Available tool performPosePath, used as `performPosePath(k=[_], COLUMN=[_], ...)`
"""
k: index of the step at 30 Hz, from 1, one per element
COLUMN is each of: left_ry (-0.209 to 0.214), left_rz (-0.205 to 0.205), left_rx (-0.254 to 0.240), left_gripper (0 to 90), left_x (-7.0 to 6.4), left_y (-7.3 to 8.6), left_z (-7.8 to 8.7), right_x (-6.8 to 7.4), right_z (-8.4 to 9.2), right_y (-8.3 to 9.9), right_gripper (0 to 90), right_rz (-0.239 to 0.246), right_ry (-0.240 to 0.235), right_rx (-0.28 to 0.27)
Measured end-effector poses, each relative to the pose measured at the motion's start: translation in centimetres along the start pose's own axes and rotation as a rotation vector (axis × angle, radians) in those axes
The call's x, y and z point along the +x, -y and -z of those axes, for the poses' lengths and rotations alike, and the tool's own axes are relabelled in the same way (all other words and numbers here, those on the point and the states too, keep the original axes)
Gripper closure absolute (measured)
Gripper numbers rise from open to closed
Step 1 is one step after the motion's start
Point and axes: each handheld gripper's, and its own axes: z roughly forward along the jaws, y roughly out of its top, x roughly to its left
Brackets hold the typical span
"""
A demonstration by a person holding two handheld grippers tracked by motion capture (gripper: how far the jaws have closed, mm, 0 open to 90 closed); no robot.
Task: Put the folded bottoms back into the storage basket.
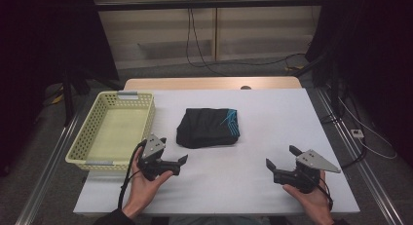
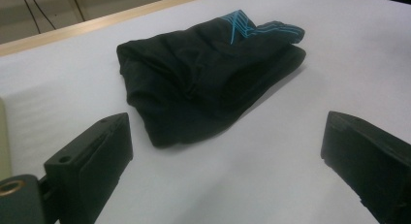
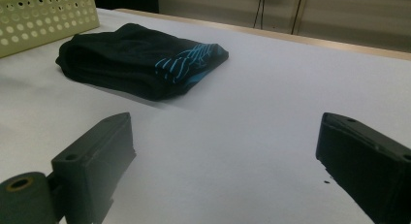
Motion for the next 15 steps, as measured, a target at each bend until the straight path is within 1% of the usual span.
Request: performPosePath(k=[1,2,3,4,5,8,9,11,13,14,15], left_ry=[-0.006,-0.011,0.001,0.001,0.001,-0.008,-0.012,-0.027,-0.027,-0.032,-0.030], left_rz=[-0.008,-0.005,0.006,0.006,0.012,0.010,0.015,0.007,0.004,-0.002,0.002], left_rx=[0.007,0.011,0.026,0.026,0.031,0.037,0.037,0.039,0.040,0.049,0.052], left_gripper=[4.5,4.6,4.6,4.9,4.9,4.9,4.9,4.9,5.0,5.4,5.4], left_x=[0.1,0.0,0.2,0.2,0.3,0.5,0.6,0.7,0.8,0.9,1.0], left_y=[-0.1,-0.1,-0.1,-0.1,-0.2,-0.6,-0.8,-1.5,-1.8,-2.3,-2.5], left_z=[-0.2,-0.6,-1.1,-1.1,-1.5,-2.0,-2.3,-3.0,-3.2,-3.7,-3.9], right_x=[0.0,0.0,0.0,0.0,0.0,0.1,0.1,0.0,0.0,-0.1,-0.1], right_z=[0.0,0.0,0.1,0.1,0.1,0.1,0.1,0.1,0.1,0.1,0.1], right_y=[0.0,0.0,0.0,0.0,0.0,0.0,0.0,0.0,0.0,0.0,0.0], right_gripper=[6.3,6.2,6.2,6.2,6.2,6.2,6.2,6.2,6.2,6.1,6.2], right_rz=[0.000,-0.002,-0.001,-0.001,0.001,-0.002,-0.003,-0.001,-0.002,-0.005,-0.007], right_ry=[0.000,0.002,0.002,0.002,0.002,0.003,0.004,0.005,0.004,0.003,0.004], right_rx=[0.000,0.004,0.002,0.002,0.002,0.003,0.004,0.001,0.001,0.003,0.003])
